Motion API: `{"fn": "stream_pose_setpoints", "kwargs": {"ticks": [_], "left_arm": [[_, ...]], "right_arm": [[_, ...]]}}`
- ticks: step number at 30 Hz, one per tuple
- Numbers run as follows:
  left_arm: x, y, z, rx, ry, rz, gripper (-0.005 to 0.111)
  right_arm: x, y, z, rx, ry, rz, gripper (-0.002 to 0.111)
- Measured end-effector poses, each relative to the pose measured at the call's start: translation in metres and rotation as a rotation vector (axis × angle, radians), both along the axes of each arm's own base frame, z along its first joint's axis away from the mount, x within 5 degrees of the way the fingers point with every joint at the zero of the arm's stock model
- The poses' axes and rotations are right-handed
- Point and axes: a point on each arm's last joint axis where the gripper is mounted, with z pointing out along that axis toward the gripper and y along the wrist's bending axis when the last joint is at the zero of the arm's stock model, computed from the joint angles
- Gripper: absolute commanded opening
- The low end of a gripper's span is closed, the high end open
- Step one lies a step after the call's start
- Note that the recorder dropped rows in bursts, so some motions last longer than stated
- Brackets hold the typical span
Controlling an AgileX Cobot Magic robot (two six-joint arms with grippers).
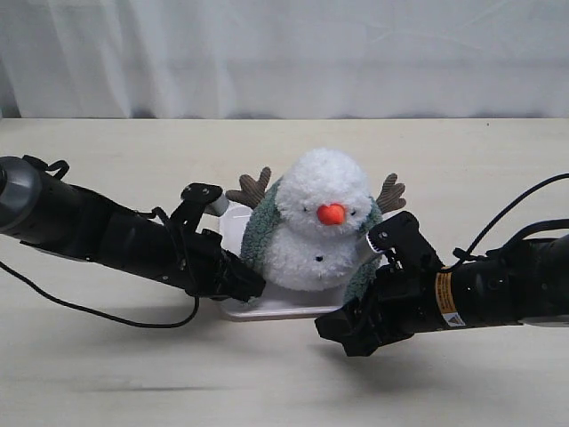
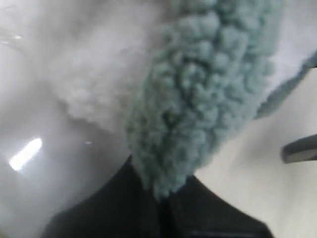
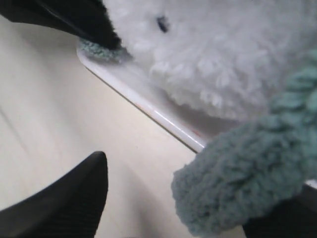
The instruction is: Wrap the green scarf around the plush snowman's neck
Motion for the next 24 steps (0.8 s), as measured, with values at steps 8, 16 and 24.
{"fn": "stream_pose_setpoints", "kwargs": {"ticks": [8,16,24], "left_arm": [[-0.011,-0.011,0.015,-0.186,0.076,-0.094,0.000],[-0.027,-0.030,0.015,-0.189,0.090,-0.171,0.000],[-0.030,-0.037,0.009,-0.108,0.037,-0.181,0.000]], "right_arm": [[0.000,0.000,0.000,0.000,0.000,0.000,0.065],[-0.002,0.006,0.004,0.066,-0.013,0.046,0.065],[-0.005,0.012,0.010,0.159,-0.027,0.109,0.065]]}}
